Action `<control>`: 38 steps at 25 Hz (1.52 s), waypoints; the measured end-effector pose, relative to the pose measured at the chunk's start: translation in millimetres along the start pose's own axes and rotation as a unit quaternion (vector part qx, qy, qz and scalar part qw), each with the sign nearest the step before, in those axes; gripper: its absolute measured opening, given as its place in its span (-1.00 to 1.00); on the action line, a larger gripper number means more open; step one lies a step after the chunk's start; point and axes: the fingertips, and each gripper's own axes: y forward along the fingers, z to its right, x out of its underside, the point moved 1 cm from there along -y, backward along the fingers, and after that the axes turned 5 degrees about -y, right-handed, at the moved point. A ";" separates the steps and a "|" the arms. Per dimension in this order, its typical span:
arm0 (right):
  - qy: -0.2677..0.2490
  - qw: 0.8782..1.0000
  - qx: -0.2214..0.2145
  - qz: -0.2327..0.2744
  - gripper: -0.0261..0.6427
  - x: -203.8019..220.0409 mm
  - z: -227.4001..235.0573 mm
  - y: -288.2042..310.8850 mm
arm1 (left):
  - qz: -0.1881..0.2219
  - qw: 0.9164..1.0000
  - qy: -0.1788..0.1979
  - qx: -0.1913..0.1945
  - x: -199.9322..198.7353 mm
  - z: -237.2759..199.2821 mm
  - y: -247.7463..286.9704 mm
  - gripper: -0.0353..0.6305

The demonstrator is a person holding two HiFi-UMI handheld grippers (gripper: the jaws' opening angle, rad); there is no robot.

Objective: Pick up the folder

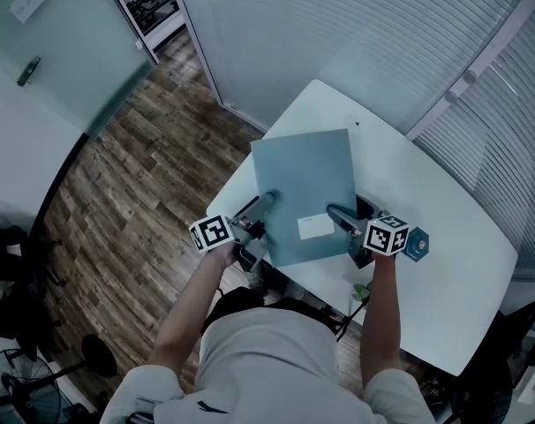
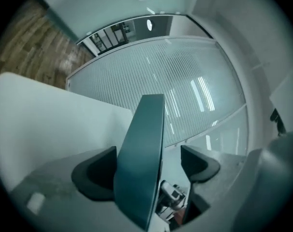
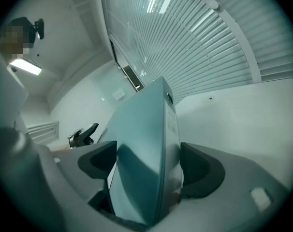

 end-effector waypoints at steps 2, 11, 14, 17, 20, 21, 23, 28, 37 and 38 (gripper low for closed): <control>0.001 1.000 -0.018 0.014 0.29 -3.1 -4.9 -2.4 | 0.000 0.999 -0.016 0.027 -2.0 10.6 -6.8 0.36; 0.056 0.990 -0.108 0.066 0.20 -13.6 -7.2 -15.5 | -0.026 0.995 -0.002 0.099 -6.9 21.5 -20.0 0.36; 0.063 0.988 -0.122 0.066 0.05 -13.0 -5.0 -13.8 | -0.020 0.993 0.002 0.115 -8.1 19.1 -20.4 0.36; 0.056 0.989 -0.129 0.042 0.08 -12.1 -13.1 -10.7 | -0.017 0.993 -0.010 0.119 -6.3 12.4 -23.0 0.36; 0.060 0.989 -0.135 0.030 0.10 -13.8 -16.9 -11.3 | -0.018 0.992 -0.015 0.126 -5.1 12.9 -24.4 0.36; 0.064 0.988 -0.141 0.027 0.11 -14.0 -16.6 -11.6 | -0.019 0.991 -0.017 0.131 -5.3 14.2 -24.4 0.36; 0.076 0.984 -0.156 0.027 0.12 -14.9 -15.6 -12.4 | -0.022 0.989 -0.020 0.147 -7.1 19.7 -25.7 0.36; 0.118 0.961 -0.242 0.054 0.06 -40.2 -53.8 -29.0 | -0.038 0.979 0.009 0.202 -5.6 64.1 -42.7 0.30; 0.038 0.945 -0.316 0.069 -0.03 -63.6 -112.5 -38.6 | -0.067 0.964 0.127 0.222 -12.4 116.4 -51.8 0.24; 0.033 0.944 -0.321 0.074 -0.03 -67.5 -114.9 -40.9 | -0.065 0.962 0.141 0.223 -12.6 121.7 -52.1 0.24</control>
